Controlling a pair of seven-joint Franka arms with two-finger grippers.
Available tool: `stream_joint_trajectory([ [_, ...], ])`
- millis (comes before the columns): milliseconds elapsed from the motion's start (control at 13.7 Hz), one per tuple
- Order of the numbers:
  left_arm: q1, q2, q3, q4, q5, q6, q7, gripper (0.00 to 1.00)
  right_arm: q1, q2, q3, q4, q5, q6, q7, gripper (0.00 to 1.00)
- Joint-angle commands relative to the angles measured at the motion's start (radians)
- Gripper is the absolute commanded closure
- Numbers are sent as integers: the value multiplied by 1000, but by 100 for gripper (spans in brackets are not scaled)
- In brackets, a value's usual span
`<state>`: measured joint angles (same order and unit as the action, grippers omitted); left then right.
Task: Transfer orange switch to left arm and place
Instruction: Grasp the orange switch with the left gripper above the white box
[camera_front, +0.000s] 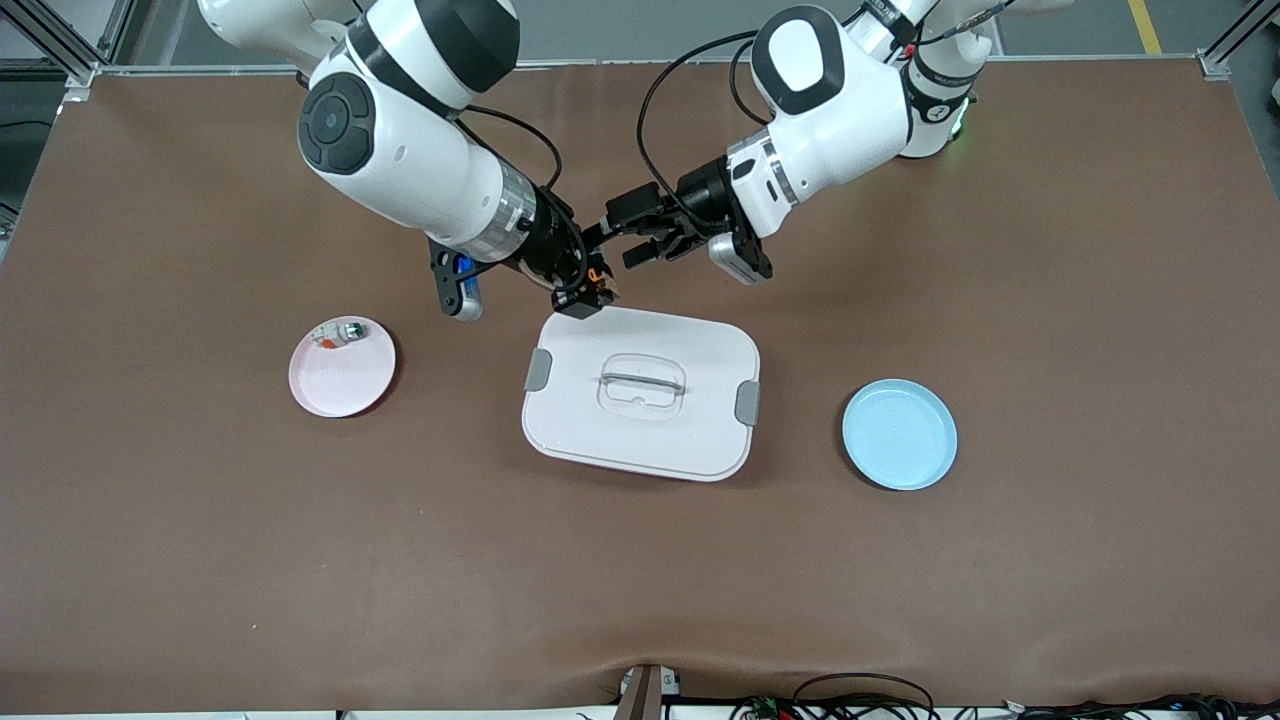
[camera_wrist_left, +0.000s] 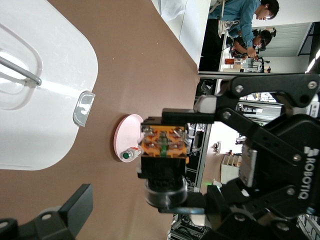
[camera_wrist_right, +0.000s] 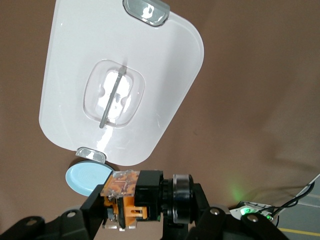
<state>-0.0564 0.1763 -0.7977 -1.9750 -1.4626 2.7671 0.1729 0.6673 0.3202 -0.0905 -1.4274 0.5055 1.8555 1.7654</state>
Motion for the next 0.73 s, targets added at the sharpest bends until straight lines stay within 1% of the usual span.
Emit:
stream_joint_trajectory([
  [0, -2, 22, -11, 15, -5, 32, 37, 0, 9, -3, -6, 10, 28, -4, 31, 100],
  [73, 0, 22, -11, 15, -5, 32, 40, 0, 9, -3, -6, 10, 28, -9, 35, 100],
  [146, 0, 22, -11, 13, -5, 32, 46, 10, 11, -3, -6, 10, 28, -10, 35, 100],
  [220, 0, 22, -11, 13, -5, 32, 46, 26, 11, -3, -6, 10, 28, -12, 37, 100],
  [366, 0, 19, -11, 13, -5, 32, 46, 55, 11, -3, 14, 9, 28, -10, 40, 100],
  [512, 0, 18, -11, 13, -5, 34, 46, 75, 11, -3, 15, 5, 28, -12, 48, 100],
  [659, -3, 18, -11, 13, -7, 52, 46, 92, 12, -3, 18, 5, 28, -12, 54, 100],
])
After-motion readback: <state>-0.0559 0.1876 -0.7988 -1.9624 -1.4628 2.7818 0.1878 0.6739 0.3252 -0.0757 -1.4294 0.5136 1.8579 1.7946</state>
